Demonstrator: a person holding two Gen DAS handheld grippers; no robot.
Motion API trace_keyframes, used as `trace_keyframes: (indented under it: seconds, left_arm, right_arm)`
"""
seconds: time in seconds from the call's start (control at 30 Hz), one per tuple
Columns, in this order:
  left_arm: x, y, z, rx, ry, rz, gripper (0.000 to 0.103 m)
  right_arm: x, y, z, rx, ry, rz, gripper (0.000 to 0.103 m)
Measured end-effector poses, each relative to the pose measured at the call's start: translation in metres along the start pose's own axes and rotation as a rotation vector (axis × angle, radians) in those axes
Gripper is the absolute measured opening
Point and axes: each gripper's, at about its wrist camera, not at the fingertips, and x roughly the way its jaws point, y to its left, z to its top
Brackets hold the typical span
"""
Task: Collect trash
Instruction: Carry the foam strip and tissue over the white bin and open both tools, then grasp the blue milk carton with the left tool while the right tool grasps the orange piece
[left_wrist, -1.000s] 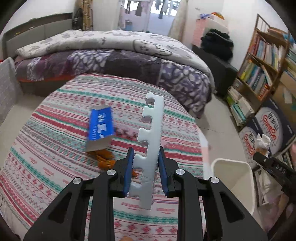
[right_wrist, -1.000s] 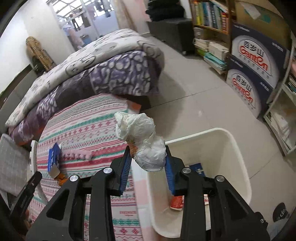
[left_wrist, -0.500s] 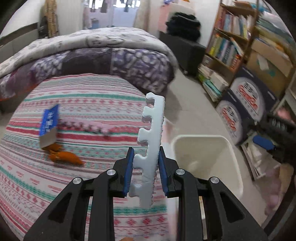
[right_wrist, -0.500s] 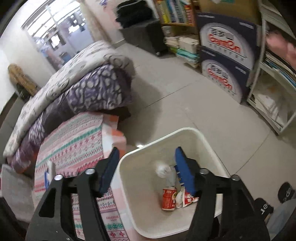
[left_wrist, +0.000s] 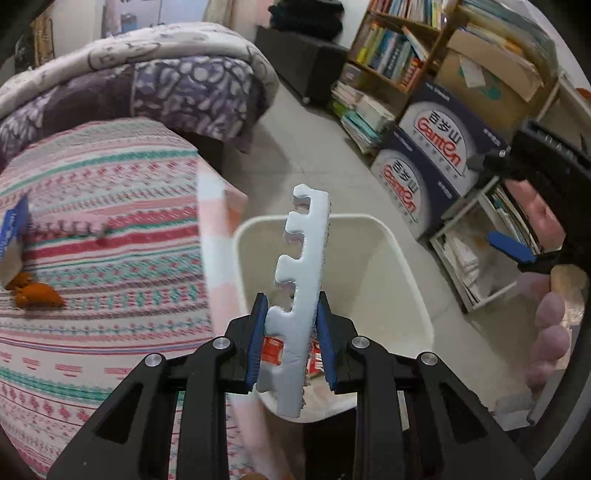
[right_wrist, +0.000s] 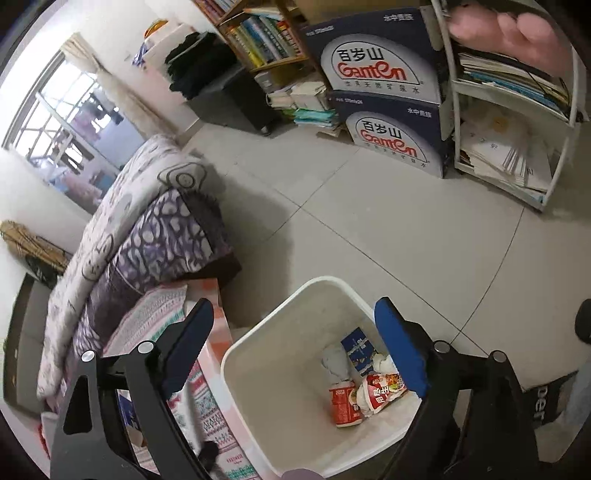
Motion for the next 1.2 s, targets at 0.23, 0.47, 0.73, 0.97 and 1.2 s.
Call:
trace_keyframes:
  seconds: [0.23, 0.47, 0.73, 0.97, 1.2]
  left_arm:
    - [0.015, -0.011, -0.002, 0.002, 0.055, -0.079, 0.065]
    - [0.015, 0.014, 0.002, -0.063, 0.068, -0.051, 0.074]
    - [-0.005, 0.062, 0.031, -0.027, 0.026, 0.192, 0.08]
    - [-0.008, 0.171, 0.061, -0.18, 0.063, 0.469, 0.081]
    - [-0.005, 0.277, 0.074, -0.384, 0.107, 0.633, 0.084]
  right_arm:
    - [0.0, 0.002, 0.001, -0.016, -0.007, -0.008, 0.094]
    - [0.008, 0.019, -0.006, -0.054, 0.036, 0.0, 0.096]
    - [0.031, 0.062, -0.034, -0.172, 0.148, 0.012, 0.096]
    - [0.054, 0.104, -0.07, -0.319, 0.253, 0.014, 0.096]
    - [0.077, 0.146, -0.109, -0.45, 0.336, 0.008, 0.096]
